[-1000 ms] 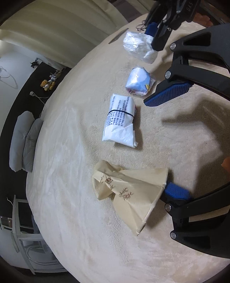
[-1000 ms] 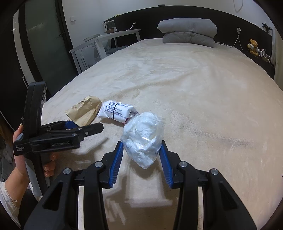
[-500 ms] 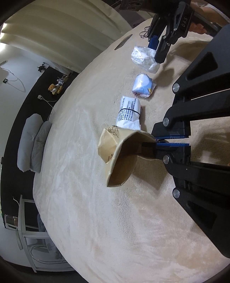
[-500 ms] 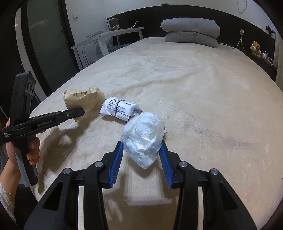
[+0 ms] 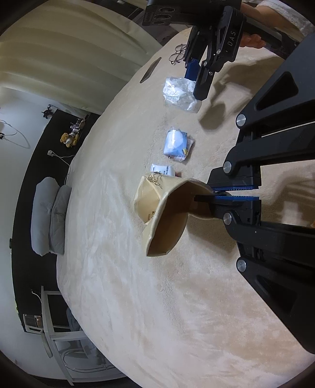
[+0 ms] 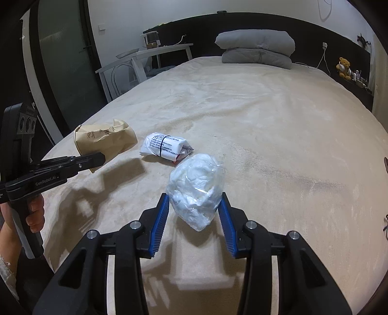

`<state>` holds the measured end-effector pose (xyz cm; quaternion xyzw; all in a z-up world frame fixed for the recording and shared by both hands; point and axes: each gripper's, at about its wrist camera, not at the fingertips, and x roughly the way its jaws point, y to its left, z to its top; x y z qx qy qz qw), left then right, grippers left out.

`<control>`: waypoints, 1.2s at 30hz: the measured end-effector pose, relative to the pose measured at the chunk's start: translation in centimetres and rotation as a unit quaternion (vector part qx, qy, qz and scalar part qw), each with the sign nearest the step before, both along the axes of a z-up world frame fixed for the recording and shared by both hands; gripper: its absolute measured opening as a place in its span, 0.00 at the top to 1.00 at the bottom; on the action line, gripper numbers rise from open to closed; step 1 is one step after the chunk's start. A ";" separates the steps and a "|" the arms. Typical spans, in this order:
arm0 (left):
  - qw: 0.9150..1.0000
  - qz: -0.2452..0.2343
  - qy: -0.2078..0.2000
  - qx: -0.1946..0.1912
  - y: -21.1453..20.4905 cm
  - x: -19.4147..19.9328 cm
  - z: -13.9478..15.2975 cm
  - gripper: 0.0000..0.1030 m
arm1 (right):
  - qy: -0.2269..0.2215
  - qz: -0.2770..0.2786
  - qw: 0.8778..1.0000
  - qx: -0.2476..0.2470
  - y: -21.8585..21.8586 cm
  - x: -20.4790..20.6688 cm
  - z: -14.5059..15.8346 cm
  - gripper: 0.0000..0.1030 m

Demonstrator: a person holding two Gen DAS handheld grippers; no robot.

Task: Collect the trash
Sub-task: 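Lift the beige paper bag with the left gripper while the right gripper holds the white plastic, then carry the beige paper bag and white plastic down over the floor trash bag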

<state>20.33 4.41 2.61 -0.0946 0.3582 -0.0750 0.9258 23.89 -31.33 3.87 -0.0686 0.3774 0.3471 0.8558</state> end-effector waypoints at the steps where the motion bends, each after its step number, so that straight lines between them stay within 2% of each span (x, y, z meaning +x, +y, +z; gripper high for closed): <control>1: 1.000 -0.001 0.000 0.008 -0.3 -0.3 0.0 0.97 | -0.002 0.000 1.000 0.001 -0.1 -0.4 0.0 0.59; 13: 0.997 -0.030 -0.004 0.071 -4.1 -6.0 -0.2 0.97 | -0.014 0.000 1.000 0.027 -2.1 -6.2 0.6 0.59; 25: 0.996 -0.046 0.007 0.069 -7.0 -12.7 -2.3 0.97 | -0.006 0.004 1.000 0.029 -5.3 -13.9 -0.7 0.59; 36: 0.994 -0.058 0.021 0.091 -10.4 -19.1 -4.4 0.97 | 0.002 0.014 1.000 0.024 -7.7 -20.9 -2.1 0.59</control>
